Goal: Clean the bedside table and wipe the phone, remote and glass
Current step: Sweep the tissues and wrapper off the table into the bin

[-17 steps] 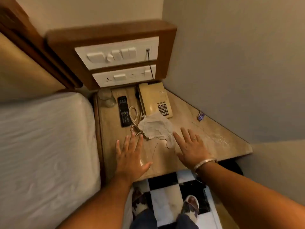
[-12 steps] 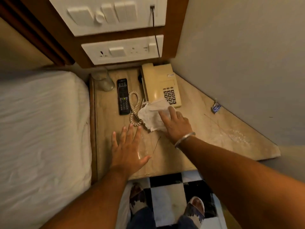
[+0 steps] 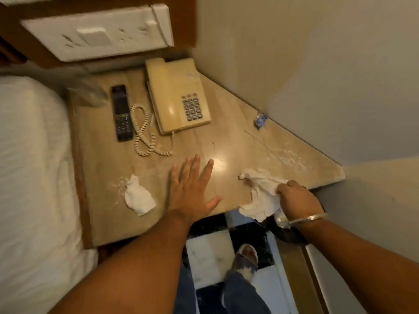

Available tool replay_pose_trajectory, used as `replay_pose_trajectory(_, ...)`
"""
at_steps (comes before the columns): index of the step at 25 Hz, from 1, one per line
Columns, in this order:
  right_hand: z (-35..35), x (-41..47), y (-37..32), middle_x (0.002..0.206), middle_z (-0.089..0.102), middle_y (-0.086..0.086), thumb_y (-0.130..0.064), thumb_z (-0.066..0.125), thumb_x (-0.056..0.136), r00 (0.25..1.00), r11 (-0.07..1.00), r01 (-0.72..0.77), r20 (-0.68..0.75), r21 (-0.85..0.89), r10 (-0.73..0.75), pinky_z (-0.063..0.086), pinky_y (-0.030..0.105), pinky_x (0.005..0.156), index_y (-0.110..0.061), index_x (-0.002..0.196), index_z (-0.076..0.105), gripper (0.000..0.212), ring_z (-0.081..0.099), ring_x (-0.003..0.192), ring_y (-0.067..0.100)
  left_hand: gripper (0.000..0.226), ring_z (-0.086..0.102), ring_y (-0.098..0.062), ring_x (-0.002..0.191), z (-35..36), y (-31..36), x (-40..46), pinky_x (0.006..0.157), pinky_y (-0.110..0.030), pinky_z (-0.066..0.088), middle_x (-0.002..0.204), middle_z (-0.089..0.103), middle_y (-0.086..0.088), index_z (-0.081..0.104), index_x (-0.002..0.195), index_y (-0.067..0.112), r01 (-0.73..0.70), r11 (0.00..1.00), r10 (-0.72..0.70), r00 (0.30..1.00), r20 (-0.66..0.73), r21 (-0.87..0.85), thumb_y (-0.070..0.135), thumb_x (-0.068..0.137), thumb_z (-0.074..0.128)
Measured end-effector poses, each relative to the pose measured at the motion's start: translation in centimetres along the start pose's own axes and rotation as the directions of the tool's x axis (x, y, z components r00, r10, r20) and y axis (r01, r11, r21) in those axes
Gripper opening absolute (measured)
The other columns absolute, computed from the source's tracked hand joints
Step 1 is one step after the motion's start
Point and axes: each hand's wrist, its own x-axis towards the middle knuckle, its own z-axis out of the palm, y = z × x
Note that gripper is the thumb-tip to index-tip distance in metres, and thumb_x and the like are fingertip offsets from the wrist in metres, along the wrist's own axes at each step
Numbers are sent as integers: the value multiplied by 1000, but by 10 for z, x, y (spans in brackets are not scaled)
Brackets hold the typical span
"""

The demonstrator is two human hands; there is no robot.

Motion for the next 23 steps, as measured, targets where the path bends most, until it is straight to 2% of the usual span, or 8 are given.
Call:
replay_pose_trajectory(5,103,17,102,123,57,17,-10,74,75,949,963,-265,166,-40,268,47,42,95,-8,122,59,49,59,108,37,76,9,-34,154,54,32,44,120,-60,2,168,9,-11,11,159,33,-158,987,160,979,-126,30,65,95,37)
replay_pose_trajectory(9,171,57,121,128,51,25,-9,66,82,906,907,-401,205,130,371,47,47,96,-7,135,48,56,54,114,42,74,11,-37,153,69,30,49,119,-61,1,167,13,-14,19,158,29,-185,983,179,956,-231,-4,61,94,36)
replay_pose_trajectory(11,192,39,117,132,47,26,-9,64,84,876,855,-470,236,221,420,45,51,95,-13,145,33,69,51,117,44,76,11,-37,153,66,30,49,119,-62,1,167,12,-15,17,159,28,-175,984,167,962,-215,-20,61,93,37)
replay_pose_trajectory(13,191,-3,100,130,51,24,-10,56,88,859,776,-509,157,372,488,48,48,91,-16,145,33,61,55,112,41,77,11,-37,153,63,29,50,119,-63,2,167,11,-16,16,159,28,-172,985,164,969,-183,-27,62,93,36)
replay_pose_trajectory(15,160,-44,76,120,58,18,-14,51,94,875,762,-407,-25,504,484,48,38,80,-13,136,46,43,60,101,34,78,12,-37,153,58,29,50,119,-64,3,167,11,-16,17,159,28,-181,983,176,972,-154,-21,64,92,34)
replay_pose_trajectory(18,71,-47,41,104,60,5,-20,53,95,883,785,6,-373,619,287,48,29,71,-12,121,59,28,59,85,16,80,13,-35,153,58,29,48,120,-64,3,167,11,-15,15,159,27,-178,984,179,978,-104,20,69,92,27)
replay_pose_trajectory(20,14,-7,20,114,56,4,-26,55,94,874,774,174,-458,609,164,49,29,78,-17,128,54,35,57,91,13,81,12,-34,154,58,29,48,121,-63,2,168,10,-14,12,160,28,-175,984,176,979,-103,24,71,92,25)
replay_pose_trajectory(23,-33,95,-11,136,44,13,-33,60,91,906,895,158,-422,418,37,48,36,94,-30,142,37,57,55,112,26,83,9,-33,154,58,27,47,121,-62,1,168,8,-14,10,160,28,-167,986,165,977,-133,1,72,91,26)
